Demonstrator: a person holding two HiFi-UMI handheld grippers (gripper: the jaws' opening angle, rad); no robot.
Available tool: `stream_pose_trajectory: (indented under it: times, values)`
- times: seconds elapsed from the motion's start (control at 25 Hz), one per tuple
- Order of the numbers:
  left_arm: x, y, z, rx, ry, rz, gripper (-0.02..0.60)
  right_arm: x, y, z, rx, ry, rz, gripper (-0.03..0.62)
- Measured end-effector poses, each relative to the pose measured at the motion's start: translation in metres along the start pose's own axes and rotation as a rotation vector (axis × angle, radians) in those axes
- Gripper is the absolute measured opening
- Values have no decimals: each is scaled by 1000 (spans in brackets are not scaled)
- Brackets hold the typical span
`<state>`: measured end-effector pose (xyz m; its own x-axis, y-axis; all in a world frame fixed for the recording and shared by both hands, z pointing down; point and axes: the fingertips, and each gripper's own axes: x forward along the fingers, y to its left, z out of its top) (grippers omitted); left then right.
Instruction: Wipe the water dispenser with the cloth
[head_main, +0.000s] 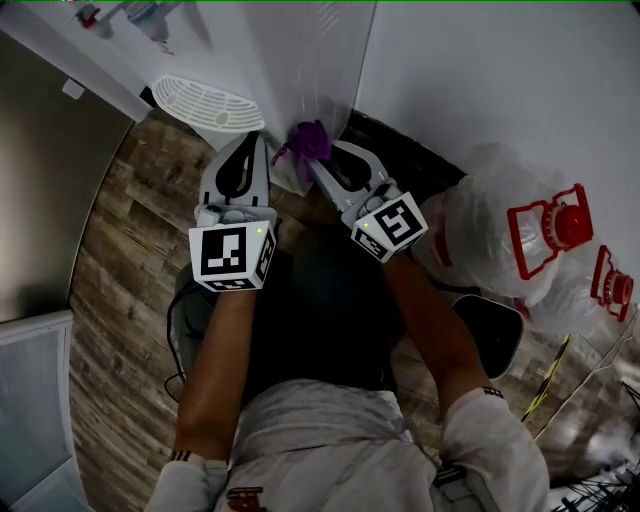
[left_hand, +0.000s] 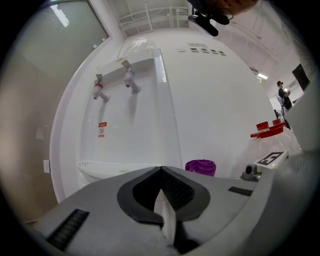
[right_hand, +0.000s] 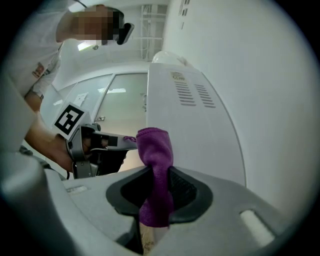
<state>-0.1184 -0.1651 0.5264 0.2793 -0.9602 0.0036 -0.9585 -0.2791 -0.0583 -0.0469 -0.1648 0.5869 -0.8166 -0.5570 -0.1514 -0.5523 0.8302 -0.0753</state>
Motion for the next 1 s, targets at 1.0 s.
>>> stream_pose_trajectory:
  times: [1.0]
  values:
    - [2, -14, -26, 51, 42, -6, -2, 14, -113, -60, 20, 60, -198, 95]
